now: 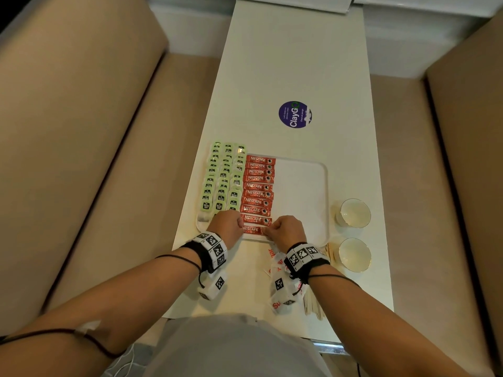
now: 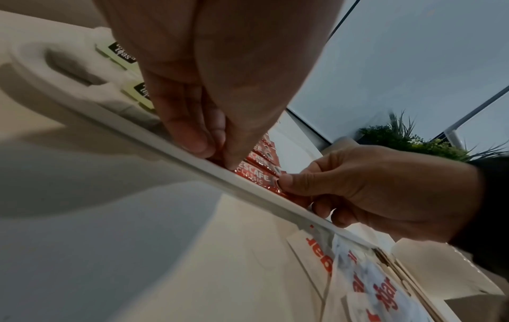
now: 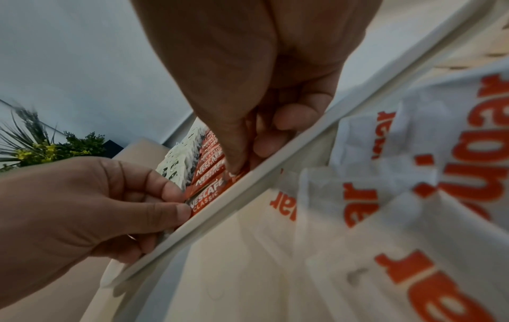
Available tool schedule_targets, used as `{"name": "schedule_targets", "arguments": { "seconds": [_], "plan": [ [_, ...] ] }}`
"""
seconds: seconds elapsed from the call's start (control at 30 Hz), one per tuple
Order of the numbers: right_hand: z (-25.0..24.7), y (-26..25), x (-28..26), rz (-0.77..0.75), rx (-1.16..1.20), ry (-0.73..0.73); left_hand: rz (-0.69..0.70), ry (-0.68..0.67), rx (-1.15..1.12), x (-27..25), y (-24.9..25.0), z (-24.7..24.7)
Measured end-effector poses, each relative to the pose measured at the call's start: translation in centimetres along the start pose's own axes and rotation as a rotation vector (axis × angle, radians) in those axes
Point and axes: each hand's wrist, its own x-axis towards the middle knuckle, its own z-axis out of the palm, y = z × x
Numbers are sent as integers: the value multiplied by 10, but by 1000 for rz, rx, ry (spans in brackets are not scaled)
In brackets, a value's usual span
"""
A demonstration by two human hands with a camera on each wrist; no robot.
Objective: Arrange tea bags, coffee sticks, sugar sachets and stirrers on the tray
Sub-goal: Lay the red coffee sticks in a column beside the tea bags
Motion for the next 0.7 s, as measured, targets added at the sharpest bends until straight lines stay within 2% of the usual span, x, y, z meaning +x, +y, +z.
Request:
{"name": "schedule_targets", "arguments": {
  "seconds": [0.2,0.43,0.7],
  "plan": [
    [-7,-3,-3,-30,-35,25,30,-3,-19,3,-3,1],
    [-7,-8,-8,-262,-212,-67,74,15,29,10,-2,-1],
    [-5,-7,-8,-266,-232,-99,66,-2,79,14,-7,1]
  ]
}}
